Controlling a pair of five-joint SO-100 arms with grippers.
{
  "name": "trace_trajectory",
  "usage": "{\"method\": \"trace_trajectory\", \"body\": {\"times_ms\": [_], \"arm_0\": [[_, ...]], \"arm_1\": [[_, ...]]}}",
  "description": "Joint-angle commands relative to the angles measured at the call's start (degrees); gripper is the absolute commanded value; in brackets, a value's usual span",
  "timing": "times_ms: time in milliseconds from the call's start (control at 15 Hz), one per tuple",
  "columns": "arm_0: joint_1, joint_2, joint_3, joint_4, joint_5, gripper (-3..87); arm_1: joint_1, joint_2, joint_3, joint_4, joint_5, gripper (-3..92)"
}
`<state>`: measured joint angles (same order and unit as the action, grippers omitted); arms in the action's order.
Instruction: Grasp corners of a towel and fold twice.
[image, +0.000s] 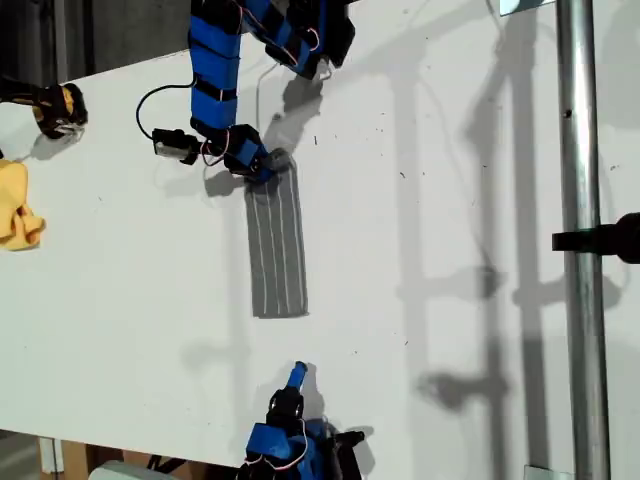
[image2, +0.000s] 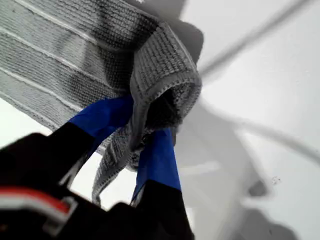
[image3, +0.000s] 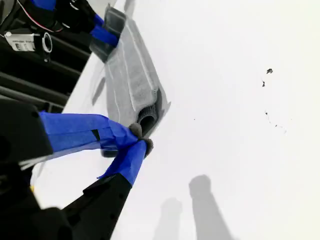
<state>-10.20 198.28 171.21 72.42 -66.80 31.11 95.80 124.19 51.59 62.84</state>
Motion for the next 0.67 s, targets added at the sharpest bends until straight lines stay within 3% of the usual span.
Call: {"method": "trace_trajectory", "body": {"times_ms": [0,467,600], "arm_0": [[0.53,0.44,-2.29,0.44,-0.26,-1.6],[0.09,0.44,-1.85,-0.88,0.88,-1.6],[0.26,0.44,-1.93,-0.97,0.97,-1.6]], "arm_1": [[0.53,10.2,-0.09,4.57,1.14,0.1],[5.01,51.42,10.63,39.29,14.68,0.1],[2.55,58.54,14.85,35.95,15.38,0.0]]}}
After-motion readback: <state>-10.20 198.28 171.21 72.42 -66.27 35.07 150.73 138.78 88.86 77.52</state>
